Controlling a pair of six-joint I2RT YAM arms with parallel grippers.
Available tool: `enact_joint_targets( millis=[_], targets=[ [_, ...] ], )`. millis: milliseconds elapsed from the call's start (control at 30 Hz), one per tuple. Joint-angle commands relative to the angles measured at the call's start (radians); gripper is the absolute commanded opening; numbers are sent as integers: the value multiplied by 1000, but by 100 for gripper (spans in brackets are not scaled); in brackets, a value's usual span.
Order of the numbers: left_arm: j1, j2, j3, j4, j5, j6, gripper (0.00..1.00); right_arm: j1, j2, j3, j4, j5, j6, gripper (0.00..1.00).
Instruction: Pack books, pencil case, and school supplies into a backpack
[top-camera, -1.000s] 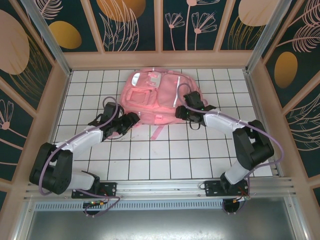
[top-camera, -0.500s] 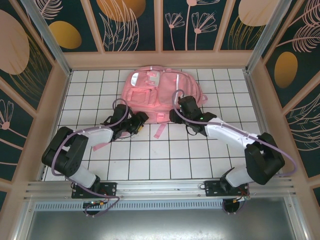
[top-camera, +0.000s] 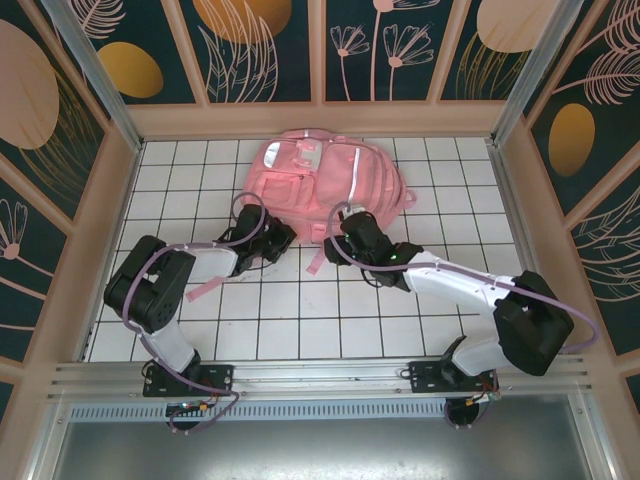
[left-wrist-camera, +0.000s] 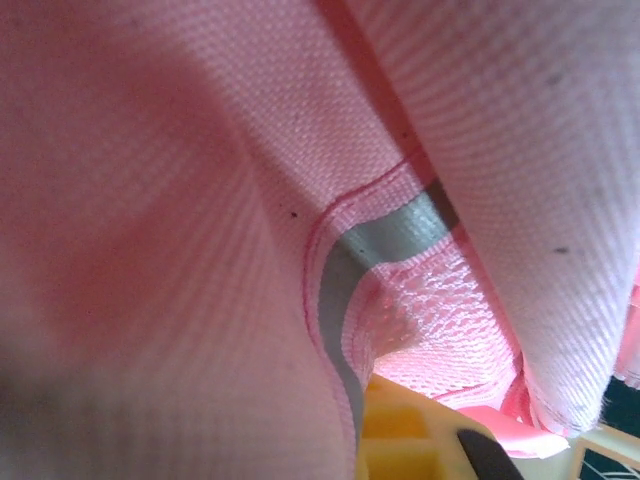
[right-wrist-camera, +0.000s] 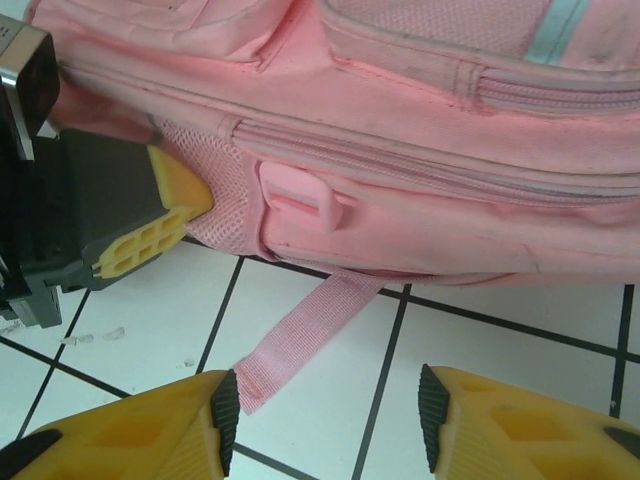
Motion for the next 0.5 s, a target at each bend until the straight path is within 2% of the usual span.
enact_joint_targets(
  millis=[0, 200, 467],
  targets=[
    [-1, -23, 72, -65, -59, 33, 0, 21, 46, -18, 78, -26, -52, 48],
    [-1, -70, 128, -132, -71, 41, 0, 31, 107, -40, 193, -43, -86, 39],
    [-1, -61, 136, -134, -61, 29, 0, 28, 267, -13, 302, -45, -104, 38]
  ],
)
